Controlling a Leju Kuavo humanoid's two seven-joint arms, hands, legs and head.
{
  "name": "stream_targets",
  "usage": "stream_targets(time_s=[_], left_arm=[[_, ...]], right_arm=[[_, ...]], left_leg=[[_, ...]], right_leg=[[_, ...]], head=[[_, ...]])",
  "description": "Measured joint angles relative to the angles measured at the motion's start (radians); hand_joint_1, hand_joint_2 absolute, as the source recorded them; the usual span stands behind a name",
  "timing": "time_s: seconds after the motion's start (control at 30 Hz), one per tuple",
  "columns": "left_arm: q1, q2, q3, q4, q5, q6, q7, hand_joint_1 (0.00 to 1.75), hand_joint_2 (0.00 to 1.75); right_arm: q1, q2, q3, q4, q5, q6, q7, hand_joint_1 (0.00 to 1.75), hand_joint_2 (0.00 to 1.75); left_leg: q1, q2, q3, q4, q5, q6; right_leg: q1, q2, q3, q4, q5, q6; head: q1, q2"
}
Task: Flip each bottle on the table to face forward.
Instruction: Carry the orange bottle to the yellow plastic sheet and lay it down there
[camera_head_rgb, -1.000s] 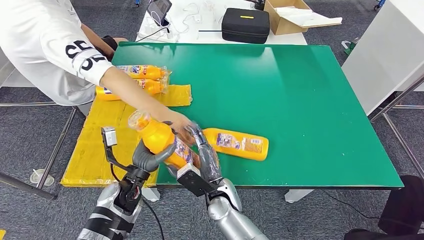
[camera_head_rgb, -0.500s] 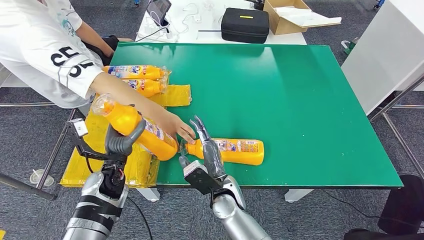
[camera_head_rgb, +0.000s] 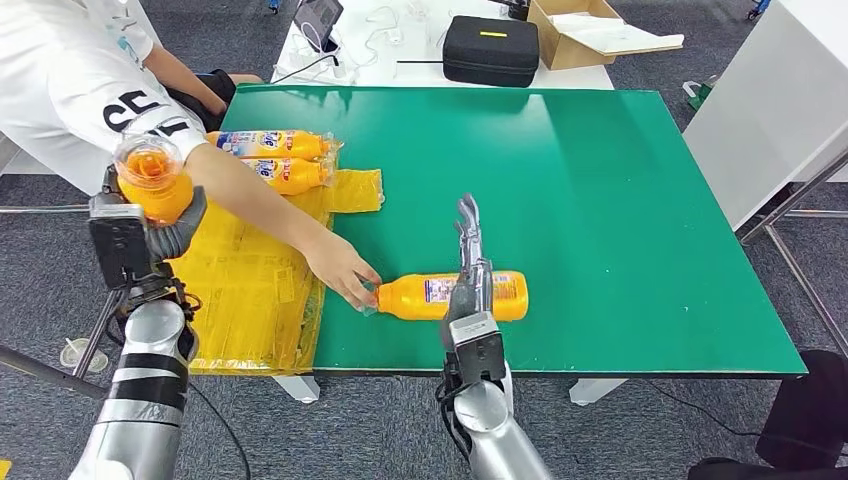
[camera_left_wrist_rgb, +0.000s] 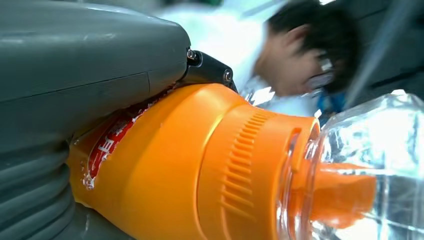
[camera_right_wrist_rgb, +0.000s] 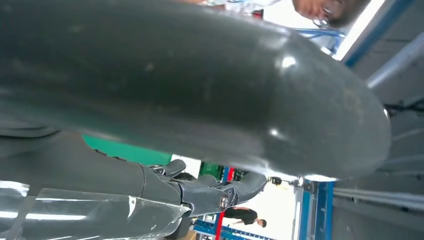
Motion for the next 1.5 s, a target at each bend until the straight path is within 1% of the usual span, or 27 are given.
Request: stream_targets(time_s=[0.1,0.4,0.47,0.53,0.6,0.67,0.73,0.9,1.03,1.17,1.4,1.5], left_arm=[[-0.003,0.015,-0.003,0.0,-0.059,0.029,-0.001,1.75,1.75],[-0.004,0.03,-0.005,0.0,-0.077,0.039,0.001,1.75,1.75],[-0.007,0.037,-0.015,0.007,-0.159,0.07,0.011,1.75,1.75],[-0.018,0.052,-0.037,0.037,-0.307,0.125,0.025,1.75,1.75],[-0.034,0.071,-0.058,0.09,-0.428,0.172,0.031,1.75,1.75],[-0.043,0.088,-0.074,0.151,-0.49,0.185,0.033,1.75,1.75],[-0.046,0.105,-0.089,0.204,-0.516,0.17,0.033,1.75,1.75],[-0.046,0.142,-0.119,0.309,-0.546,0.099,0.024,1.75,1.75],[-0.041,0.161,-0.142,0.367,-0.566,0.052,0.023,1.75,1.75],[-0.03,0.172,-0.165,0.407,-0.583,0.01,0.023,1.75,1.75],[-0.017,0.184,-0.2,0.443,-0.615,-0.019,0.029,1.75,1.75],[-0.019,0.193,-0.223,0.463,-0.647,-0.059,0.04,1.75,1.75]], right_arm=[[0.0,0.0,-0.006,-0.014,-0.015,0.002,-0.003,0.0,0.0],[0.001,0.0,-0.012,-0.026,-0.019,0.004,-0.003,0.0,0.0],[0.0,0.0,-0.013,-0.026,-0.029,0.008,-0.004,0.0,0.0],[-0.003,0.0,-0.013,-0.026,-0.043,0.015,-0.005,0.0,0.0],[-0.009,-0.001,-0.012,-0.026,-0.054,0.021,-0.005,0.0,0.0],[-0.013,-0.002,-0.012,-0.026,-0.061,0.023,-0.005,0.0,0.0],[-0.014,-0.004,-0.013,-0.026,-0.07,0.027,-0.005,0.0,0.0],[-0.014,-0.01,-0.018,-0.026,-0.093,0.041,-0.006,0.0,0.0],[-0.014,-0.013,-0.026,-0.026,-0.098,0.049,-0.006,0.0,0.0],[-0.014,-0.013,-0.033,-0.026,-0.102,0.055,-0.006,0.0,0.0],[-0.014,-0.013,-0.041,-0.026,-0.11,0.065,-0.006,0.0,0.0],[-0.014,-0.013,-0.045,-0.026,-0.119,0.078,-0.003,0.0,0.0]], left_leg=[[0.0,0.0,0.0,0.0,0.0,0.0],[0.0,0.0,0.0,0.0,0.0,0.0],[0.0,0.0,0.0,0.0,0.0,0.0],[0.0,0.0,0.0,0.0,0.0,0.0],[0.0,0.0,0.0,0.0,0.0,0.0],[0.0,0.001,0.001,0.0,0.0,0.0],[0.0,0.001,0.001,0.0,0.0,0.0],[0.0,0.002,0.0,0.0,0.0,0.0],[0.0,0.002,0.0,0.0,0.0,0.0],[0.0,0.002,0.0,0.0,0.0,0.0],[0.0,0.002,0.0,0.0,0.0,0.0],[0.0,0.002,0.0,0.0,0.0,0.0]], right_leg=[[0.0,0.0,0.0,0.0,0.0,0.0],[0.0,0.0,0.0,0.0,0.0,0.0],[0.0,0.0,0.0,0.0,0.0,0.0],[0.0,0.0,0.0,0.0,0.0,0.0],[0.0,0.0,0.0,0.0,0.0,0.0],[0.0,0.0,0.0,0.0,0.0,0.0],[0.0,0.001,0.0,0.0,0.0,0.0],[0.0,0.001,0.0,0.0,0.0,0.0],[0.0,0.001,-0.001,0.0,0.0,0.0],[0.0,0.001,-0.001,0.0,0.0,0.0],[0.0,0.001,-0.001,0.0,0.0,0.0],[0.0,0.001,-0.001,0.0,0.0,0.0]], head=[[0.0,0.0],[0.0,0.0],[0.0,0.0],[0.0,0.0],[0.0,0.0],[0.0,0.0],[0.0,0.0],[0.0,0.0],[0.0,0.0],[0.0,0.0],[0.0,0.0],[0.0,0.0]])
